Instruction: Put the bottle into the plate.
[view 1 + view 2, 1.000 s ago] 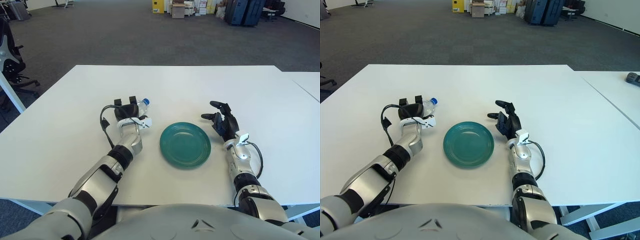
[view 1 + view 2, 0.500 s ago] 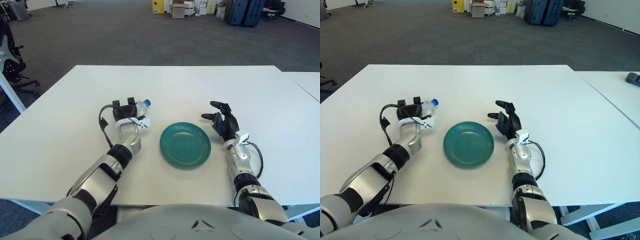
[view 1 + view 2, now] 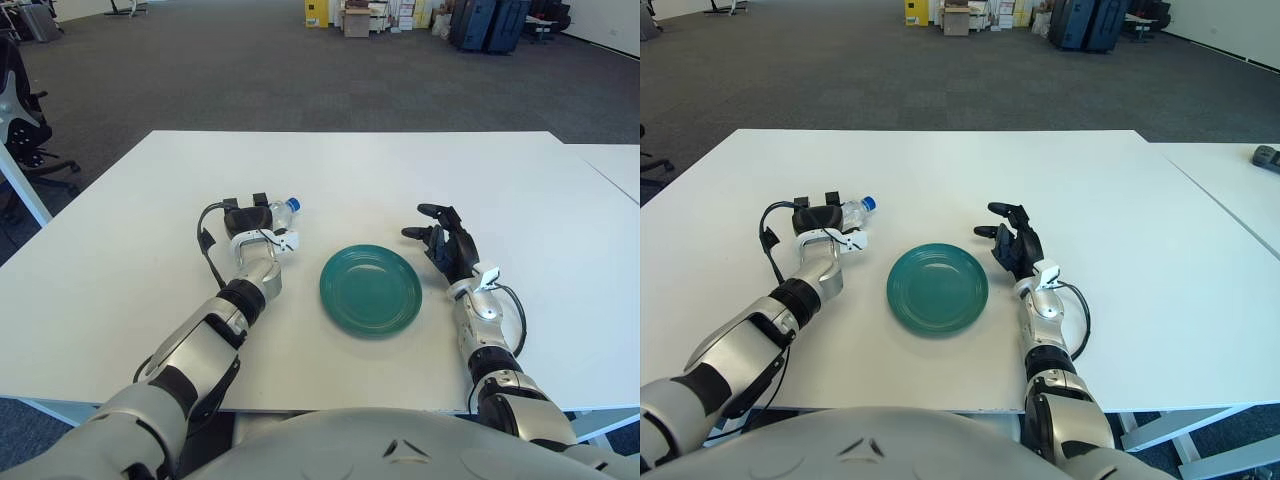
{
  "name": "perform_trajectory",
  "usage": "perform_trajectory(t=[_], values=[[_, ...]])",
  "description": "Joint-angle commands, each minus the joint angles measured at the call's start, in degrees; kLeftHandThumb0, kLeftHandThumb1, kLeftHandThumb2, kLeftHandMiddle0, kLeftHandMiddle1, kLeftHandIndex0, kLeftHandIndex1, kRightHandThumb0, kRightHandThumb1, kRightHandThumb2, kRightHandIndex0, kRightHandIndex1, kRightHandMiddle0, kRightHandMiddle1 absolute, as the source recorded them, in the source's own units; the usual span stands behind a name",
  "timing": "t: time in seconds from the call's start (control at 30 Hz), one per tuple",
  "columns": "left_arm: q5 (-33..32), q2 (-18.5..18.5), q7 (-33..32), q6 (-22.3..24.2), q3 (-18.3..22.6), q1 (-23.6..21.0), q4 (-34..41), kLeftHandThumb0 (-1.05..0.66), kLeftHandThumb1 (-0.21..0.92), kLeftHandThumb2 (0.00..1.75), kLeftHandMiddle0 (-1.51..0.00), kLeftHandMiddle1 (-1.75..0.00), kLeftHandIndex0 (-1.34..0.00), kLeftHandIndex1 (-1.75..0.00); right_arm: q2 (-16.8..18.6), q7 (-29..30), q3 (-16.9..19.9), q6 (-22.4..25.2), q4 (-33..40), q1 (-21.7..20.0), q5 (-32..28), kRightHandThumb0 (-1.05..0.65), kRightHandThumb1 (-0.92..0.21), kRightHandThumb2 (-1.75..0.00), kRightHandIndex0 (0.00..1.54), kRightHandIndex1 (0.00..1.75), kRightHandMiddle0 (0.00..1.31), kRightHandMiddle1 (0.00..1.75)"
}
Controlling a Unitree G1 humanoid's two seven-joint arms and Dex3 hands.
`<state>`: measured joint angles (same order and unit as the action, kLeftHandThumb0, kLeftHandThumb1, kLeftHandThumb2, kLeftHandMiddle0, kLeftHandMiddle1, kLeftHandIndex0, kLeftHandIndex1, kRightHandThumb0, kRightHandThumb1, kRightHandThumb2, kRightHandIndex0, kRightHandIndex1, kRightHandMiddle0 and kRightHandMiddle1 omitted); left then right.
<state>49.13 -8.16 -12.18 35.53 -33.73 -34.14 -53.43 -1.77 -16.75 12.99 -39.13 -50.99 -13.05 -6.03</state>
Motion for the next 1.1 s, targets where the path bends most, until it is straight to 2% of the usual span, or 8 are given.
perform_trajectory(t=[0.0,0.33,0.43,0.53,0.77,0.87,0.93,1.07], values=[[-1.8,0.81,1.2,-2.74,0.0,-0.84,-5.16,-1.05,0.92,0.83,-0.07,-1.73,0.0,-1.02,0.83,-0.44,1.93,-1.3,-6.85,10.06,-2.49,-0.77,-0.92,-0.83,0.57,0.83,0.18,1.14],[-1.69,-1.89,-0.67,-16.2,-1.88,-1.97,-10.43,-1.05,0.92,0.74,-0.2,-1.75,0.0,-1.13,1.08,-0.8,2.09,-1.18,-6.92,9.89,-2.53,-0.78,-0.92,-0.84,0.58,0.83,0.2,1.14],[-1.32,-3.79,0.41,-22.48,-2.93,-2.64,-11.82,-1.03,0.92,0.63,-0.27,-1.75,0.0,-1.24,1.21,-0.67,2.14,-0.79,-6.82,9.82,-2.53,-0.78,-0.92,-0.84,0.58,0.83,0.2,1.14],[-1.44,-4.87,0.98,-26.32,-3.32,-3.2,-12.78,-0.92,0.92,0.42,-0.41,-1.75,-0.03,-1.5,1.29,-0.79,2.22,-0.54,-6.75,9.79,-2.65,-0.79,-0.92,-0.84,0.58,0.84,0.18,1.13],[-1.58,-7.66,5.43,-34.66,-4.31,-4.75,-13.91,-0.74,0.84,0.26,-0.56,-1.75,-0.12,-1.69,1.64,-0.74,2.39,-0.95,-6.53,9.86,-2.79,-0.78,-0.92,-0.83,0.58,0.84,0.19,1.13],[-1.35,-9.09,6.9,-38.07,-4.8,-5.42,-13.73,-0.63,0.71,0.48,-0.6,-1.75,-0.24,-1.7,1.73,-0.62,2.43,-1.06,-6.37,9.91,-2.78,-0.79,-0.92,-0.83,0.58,0.84,0.2,1.14],[-1.17,-9.86,7.33,-40.1,-5.12,-5.59,-13.39,-0.51,0.56,0.82,-0.66,-1.75,-0.42,-1.68,1.73,-0.63,2.48,-1.13,-6.31,9.94,-2.82,-0.79,-0.92,-0.83,0.58,0.84,0.2,1.15],[-1.39,-11.27,6.9,-45.33,-5.29,-5.5,-12.9,-0.48,0.39,1.18,-0.79,-1.75,-0.55,-1.73,1.68,-0.63,2.57,-1.19,-6.21,10.0,-2.81,-0.79,-0.92,-0.84,0.58,0.84,0.21,1.15]])
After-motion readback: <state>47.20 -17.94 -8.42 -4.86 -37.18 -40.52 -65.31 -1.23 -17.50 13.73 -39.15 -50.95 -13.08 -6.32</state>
